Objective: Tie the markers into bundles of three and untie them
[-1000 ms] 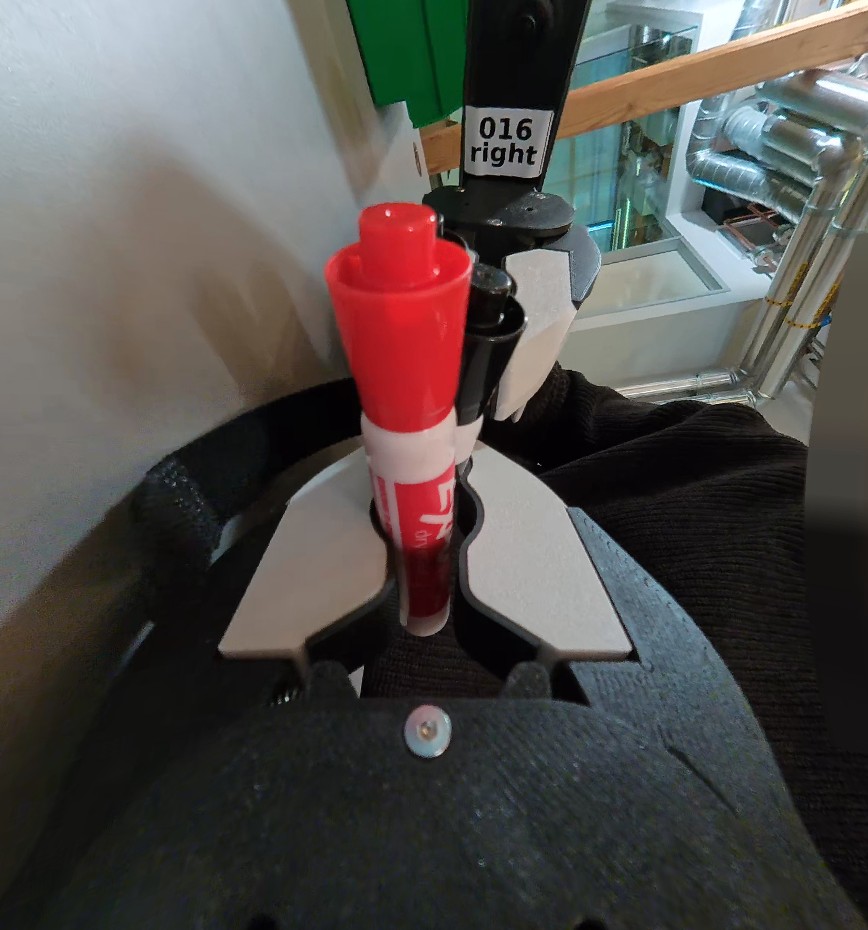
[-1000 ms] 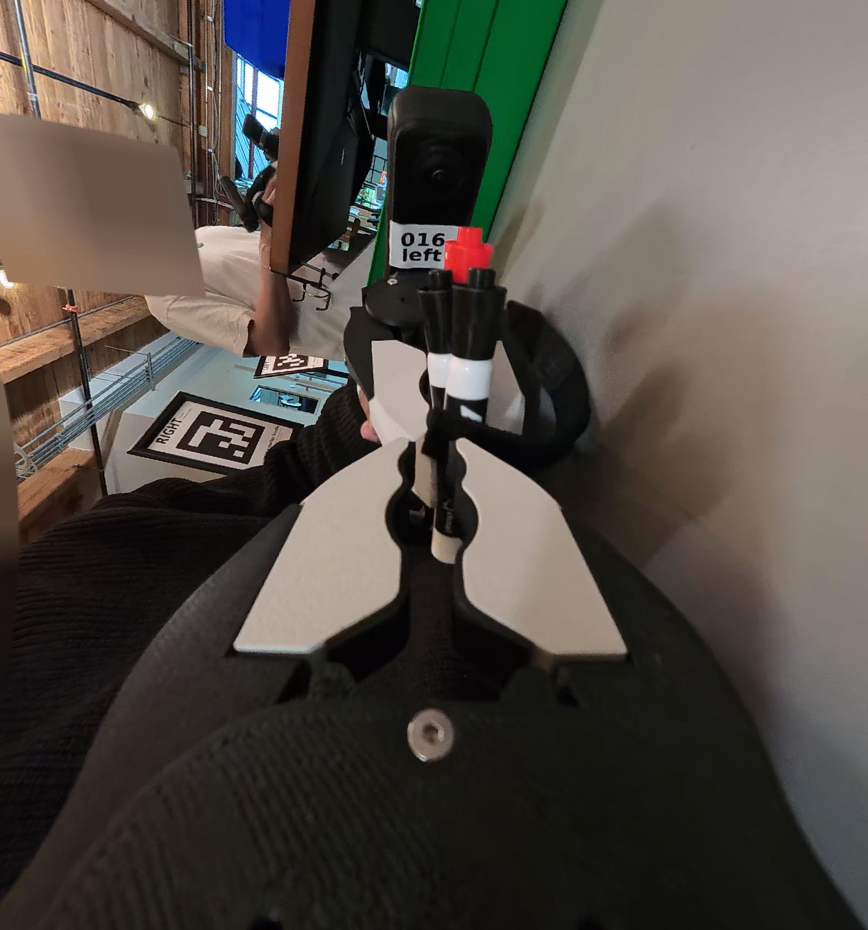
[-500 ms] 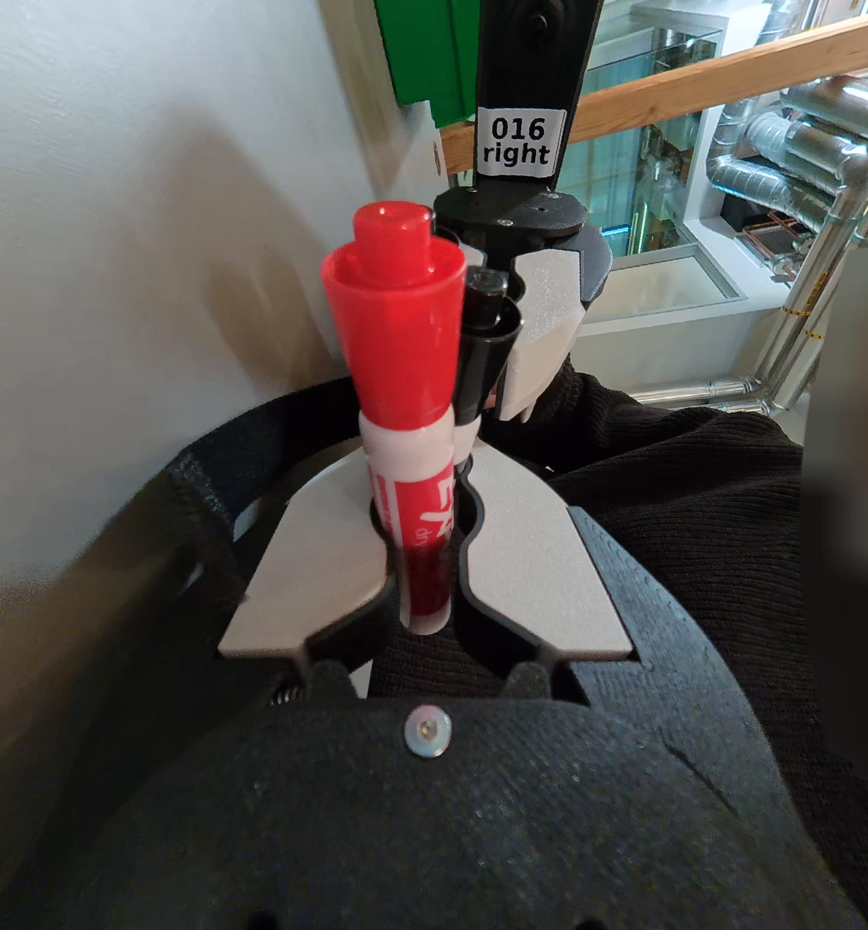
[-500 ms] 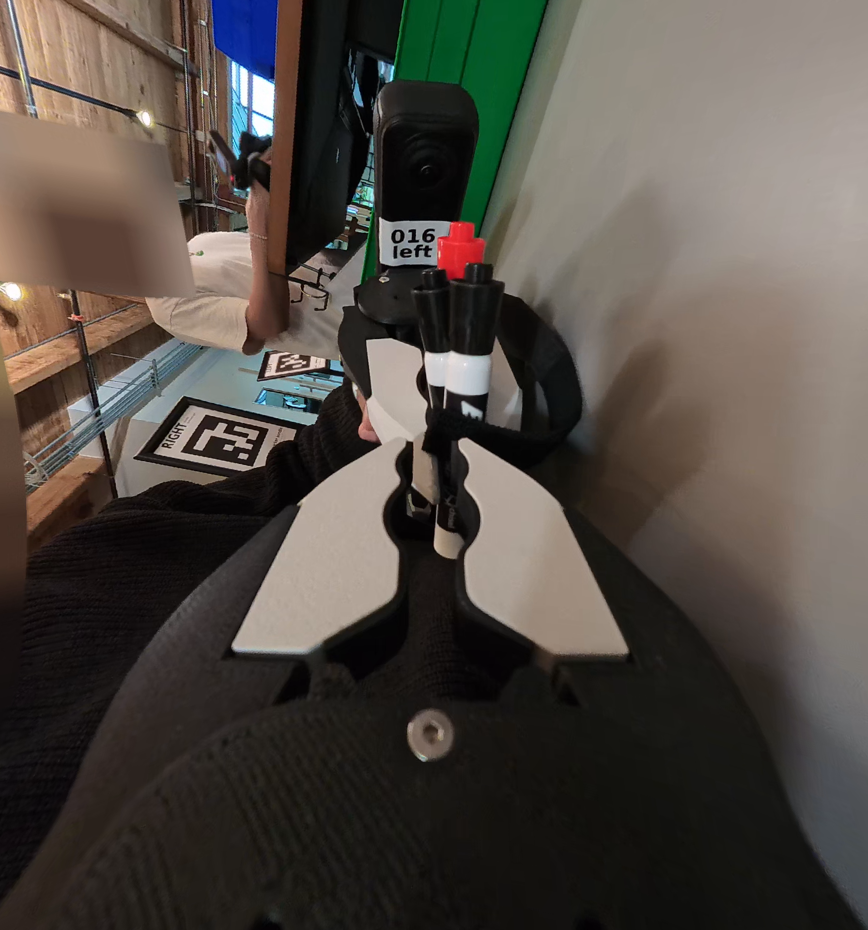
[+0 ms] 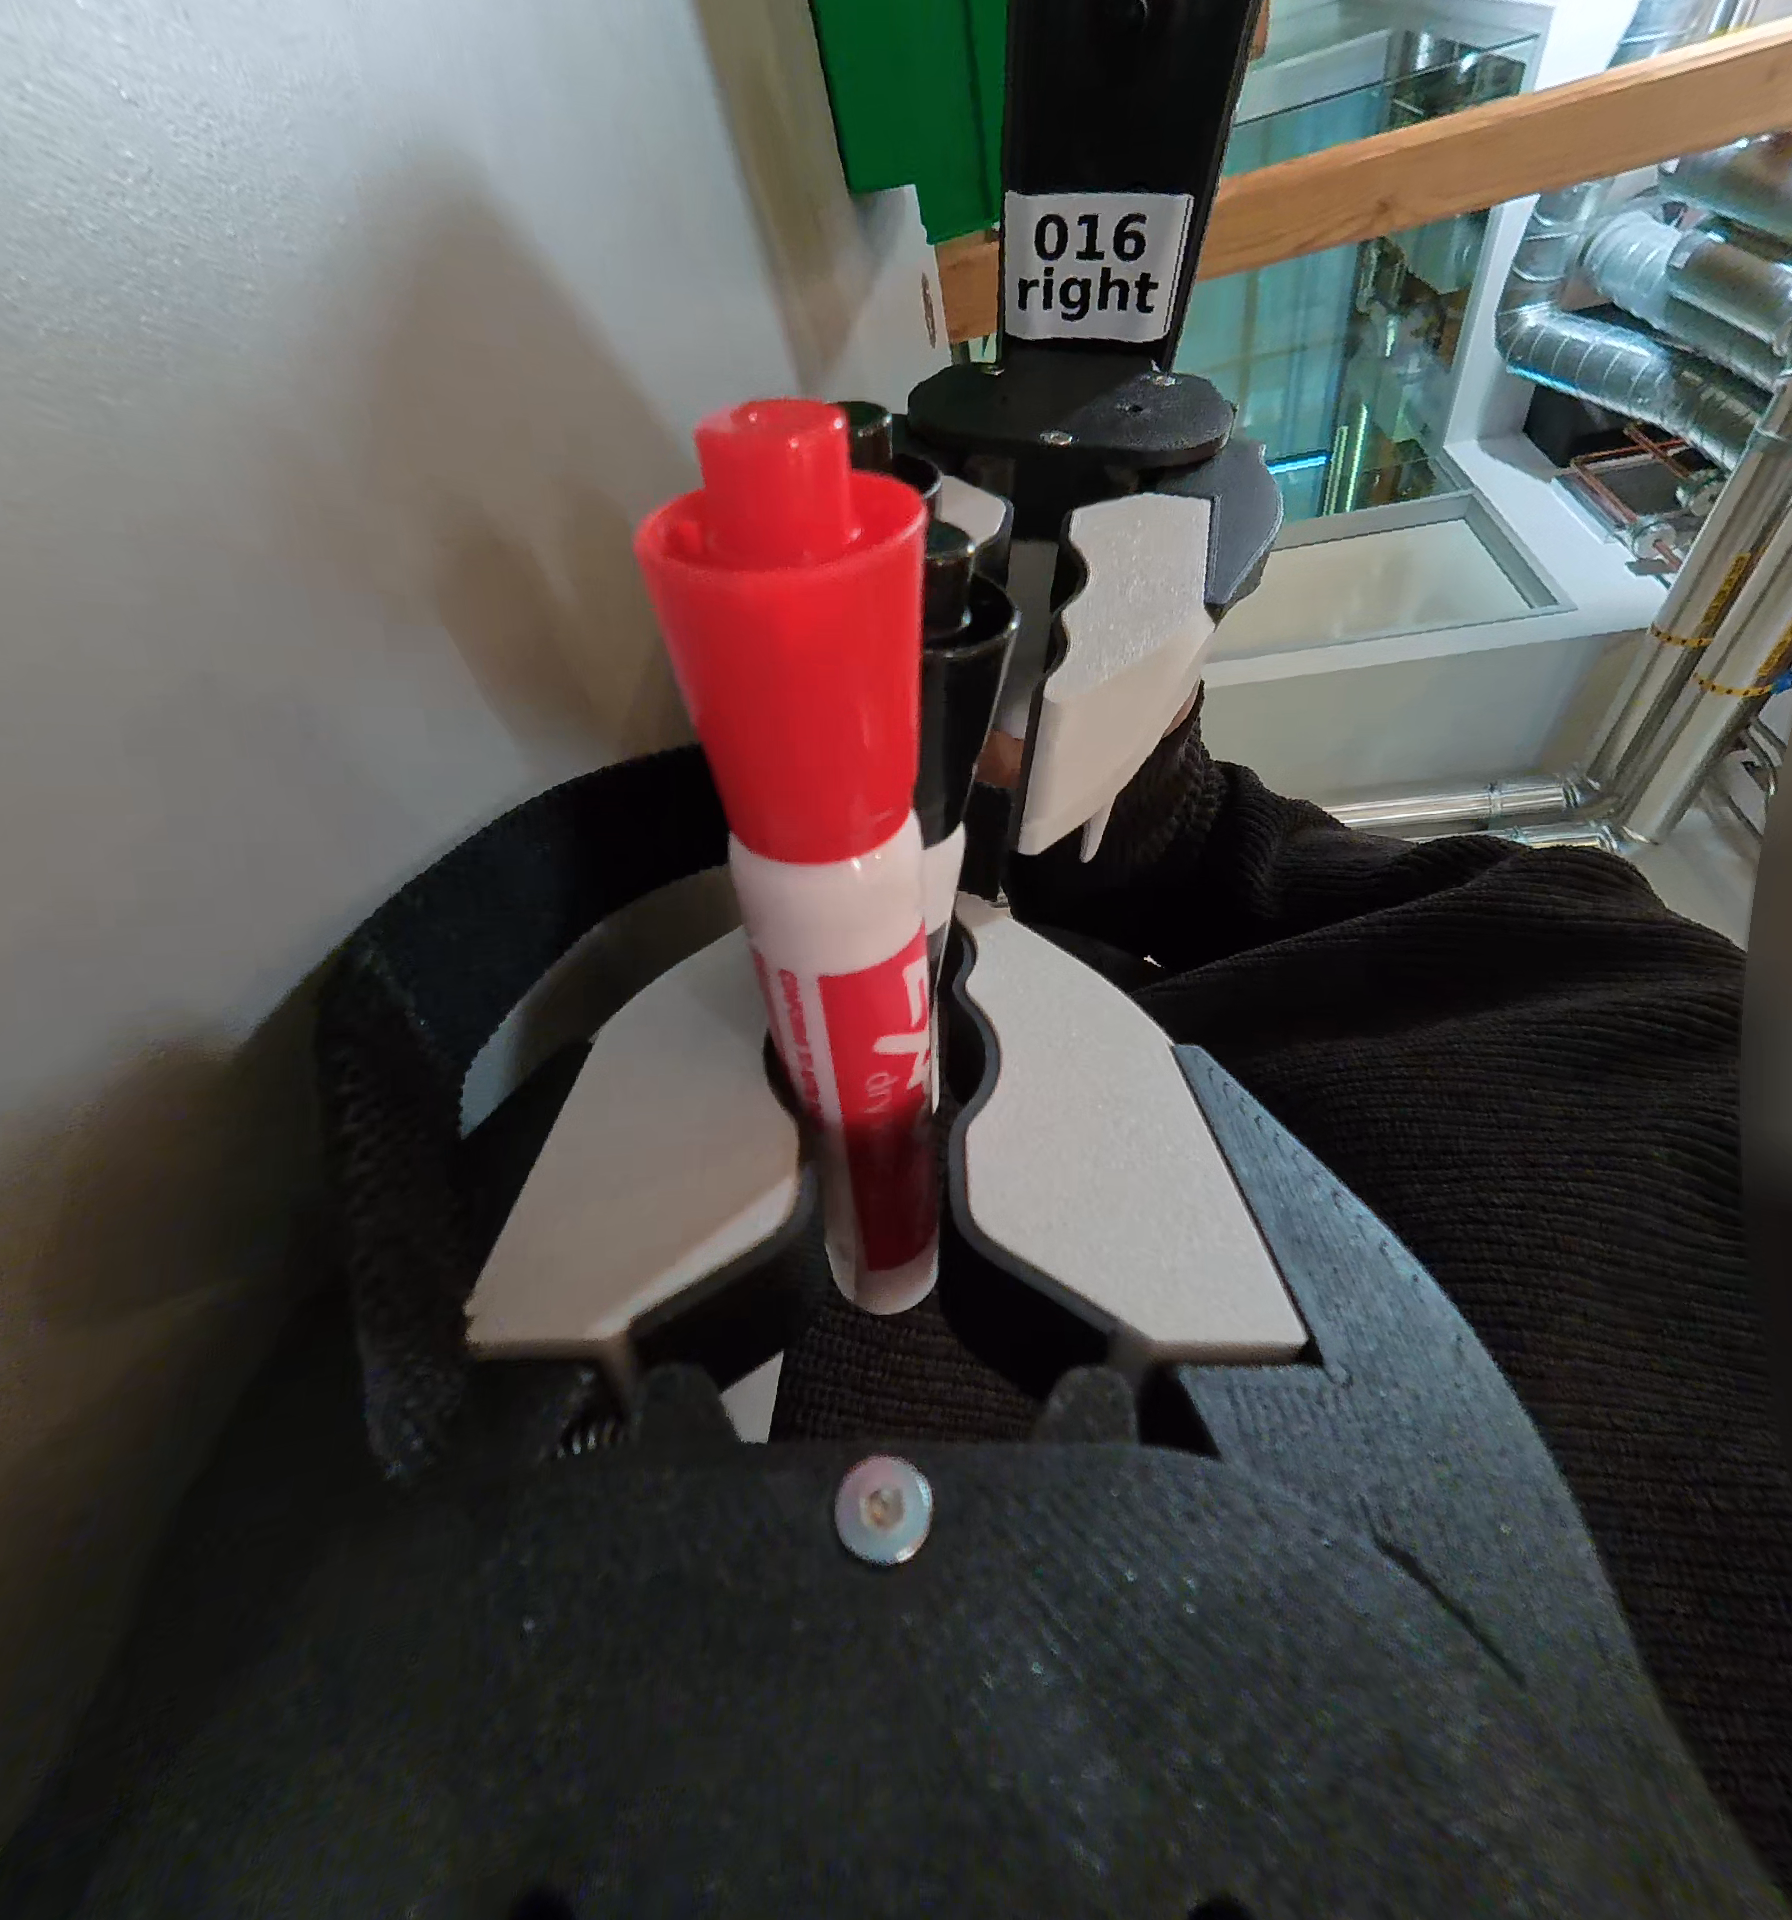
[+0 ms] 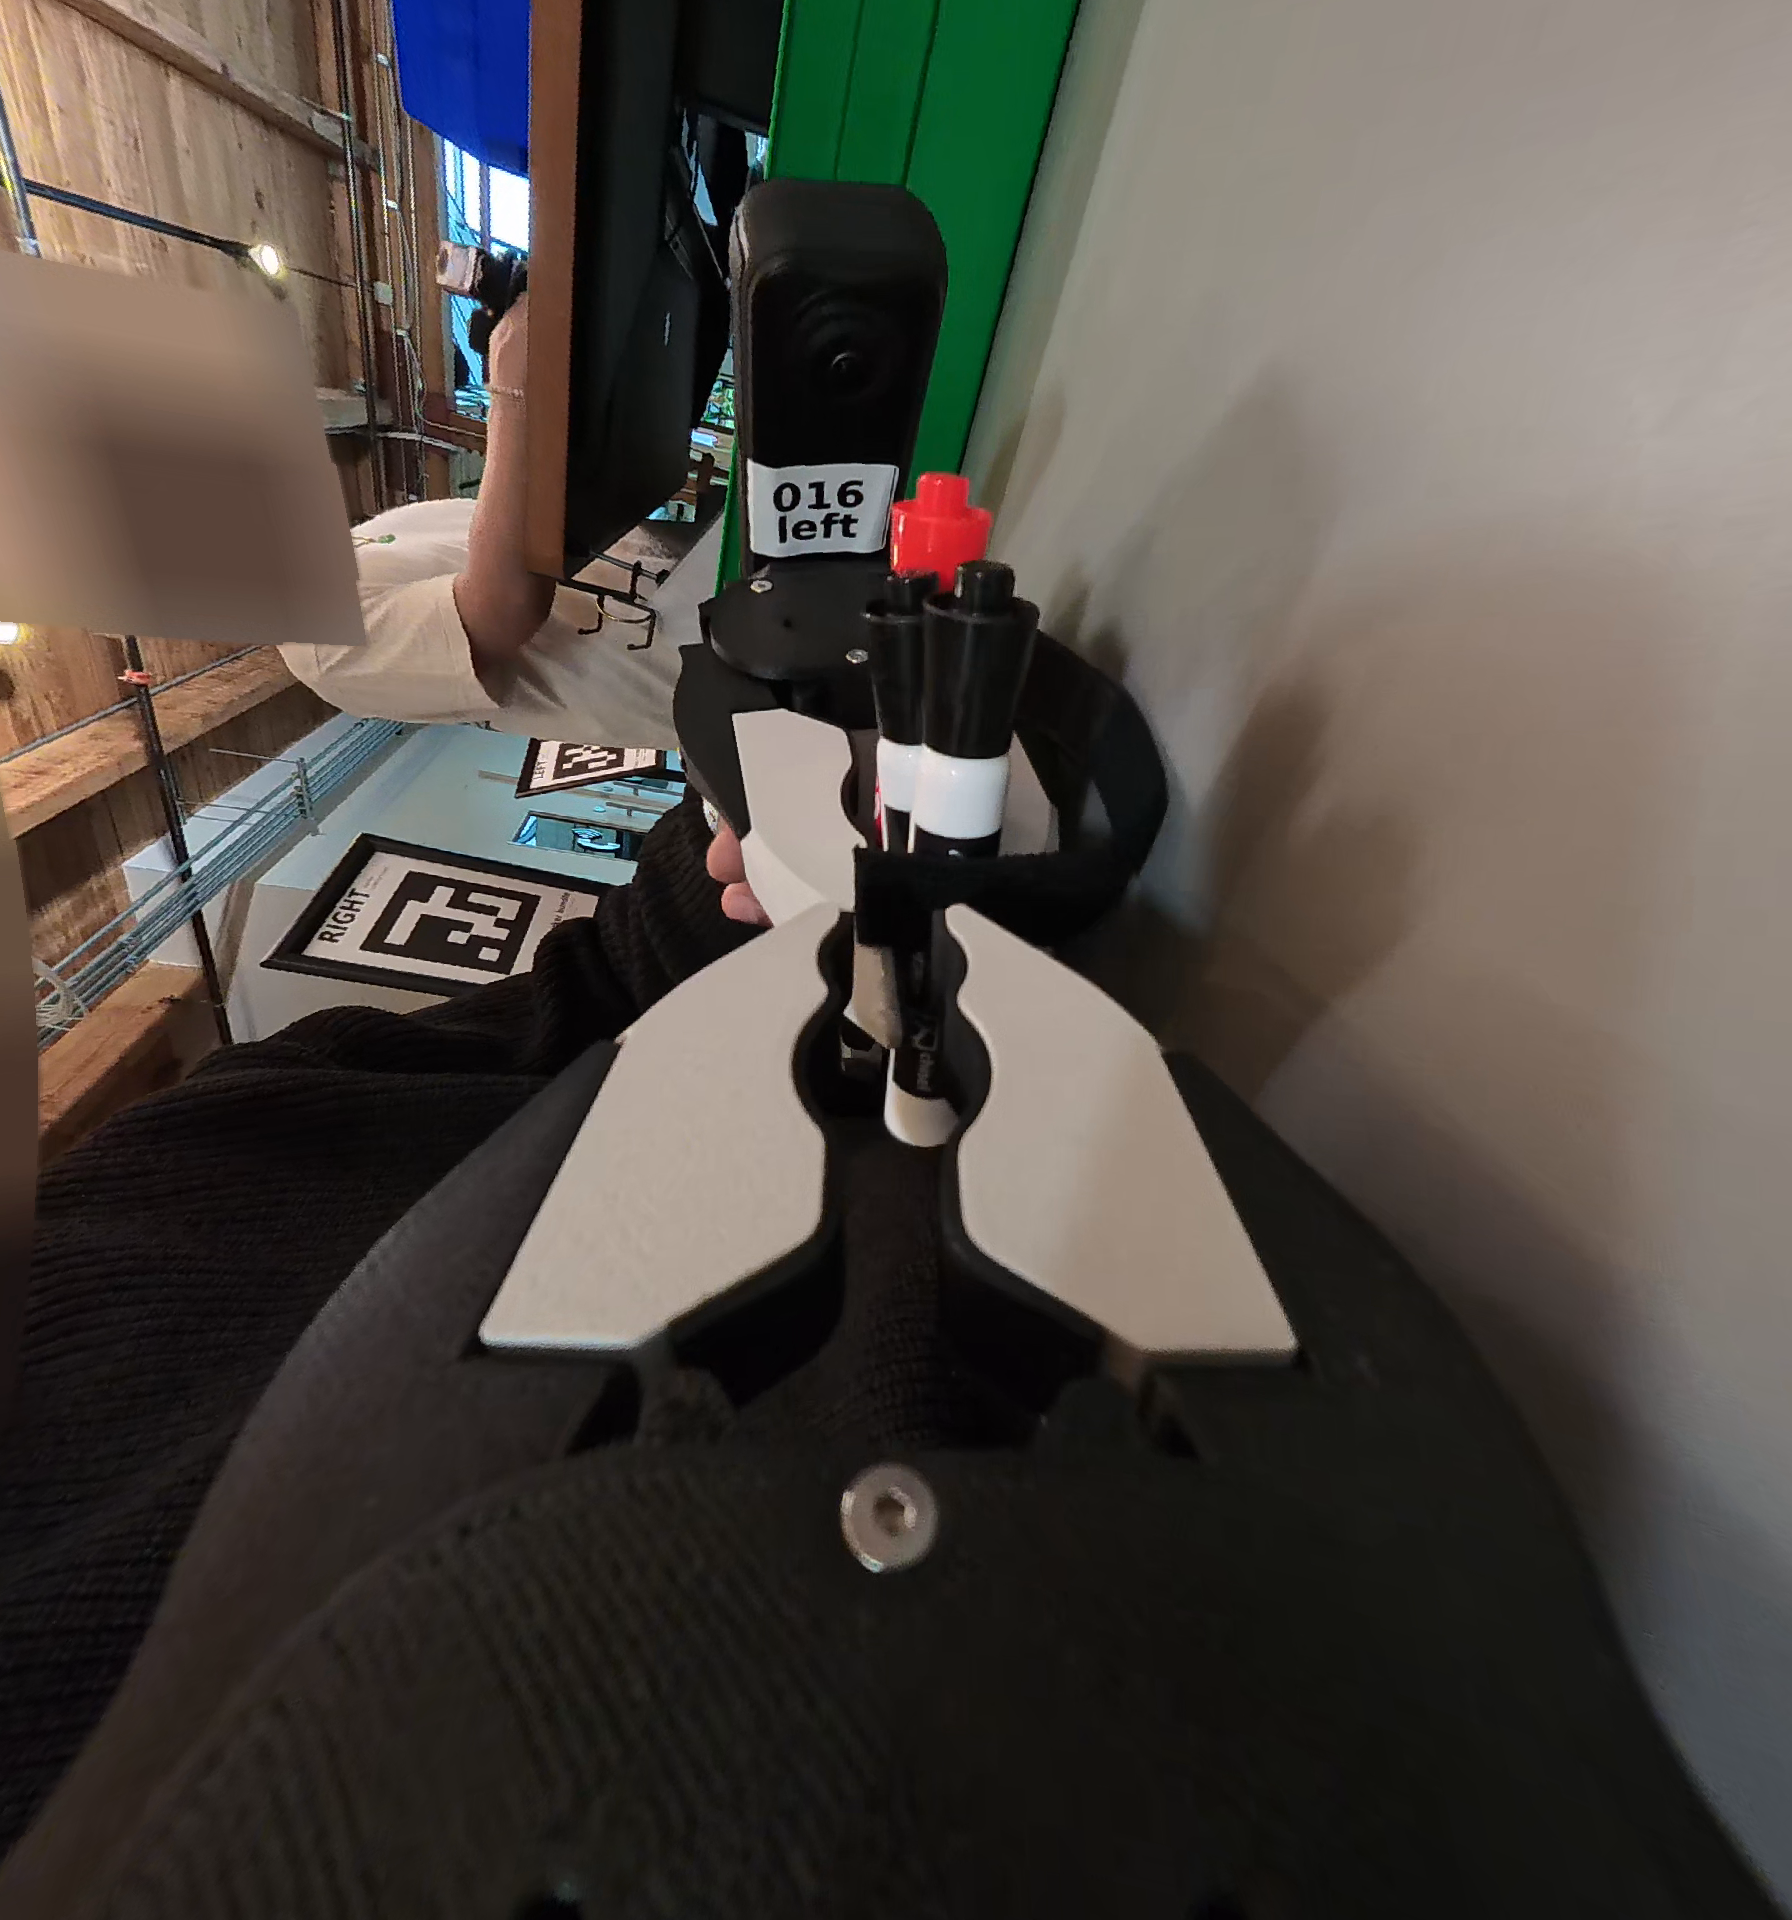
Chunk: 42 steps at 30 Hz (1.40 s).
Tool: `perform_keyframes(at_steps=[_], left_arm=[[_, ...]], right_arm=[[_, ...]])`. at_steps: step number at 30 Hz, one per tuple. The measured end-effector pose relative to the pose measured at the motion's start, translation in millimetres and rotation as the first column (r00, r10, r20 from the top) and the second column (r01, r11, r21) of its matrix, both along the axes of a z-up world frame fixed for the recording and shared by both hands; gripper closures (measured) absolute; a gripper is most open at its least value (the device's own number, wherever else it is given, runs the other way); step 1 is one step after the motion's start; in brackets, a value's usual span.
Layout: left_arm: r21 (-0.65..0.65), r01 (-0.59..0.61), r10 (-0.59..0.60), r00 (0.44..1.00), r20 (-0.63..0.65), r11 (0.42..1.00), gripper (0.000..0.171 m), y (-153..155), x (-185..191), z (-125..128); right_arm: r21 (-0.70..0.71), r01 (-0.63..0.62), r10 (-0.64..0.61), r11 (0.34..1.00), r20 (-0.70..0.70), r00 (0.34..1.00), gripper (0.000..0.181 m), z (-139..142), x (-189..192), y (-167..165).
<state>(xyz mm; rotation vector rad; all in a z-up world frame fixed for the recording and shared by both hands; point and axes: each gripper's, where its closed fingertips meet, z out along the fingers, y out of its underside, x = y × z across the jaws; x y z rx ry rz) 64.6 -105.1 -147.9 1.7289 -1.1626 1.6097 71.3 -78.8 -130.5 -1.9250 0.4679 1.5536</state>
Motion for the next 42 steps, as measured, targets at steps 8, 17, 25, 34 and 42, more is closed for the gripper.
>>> perform_keyframes(at_steps=[8,17,25,34,42], left_arm=[[-0.005,0.002,-0.001,1.0,0.006,1.0,0.151,-1,0,0],[-0.013,-0.007,0.007,1.0,-0.002,1.0,0.152,0,2,-1],[-0.038,-0.031,0.03,0.999,-0.039,0.999,0.152,4,3,-2],[-0.039,-0.026,0.025,0.999,-0.027,0.999,0.152,5,2,0],[-0.041,-0.016,0.017,1.0,0.012,0.999,0.152,3,2,8]], right_arm=[[0.0,0.003,-0.003,1.0,-0.009,1.0,0.167,1,-1,1],[-0.007,0.009,-0.009,1.0,-0.017,1.0,0.168,-1,0,2],[-0.059,-0.04,0.047,0.997,0.129,0.991,0.166,-20,-2,-5],[-0.061,-0.064,0.073,0.996,0.146,0.987,0.161,-21,2,-9],[-0.013,-0.038,0.04,0.999,0.363,0.931,0.154,-24,41,-14]])
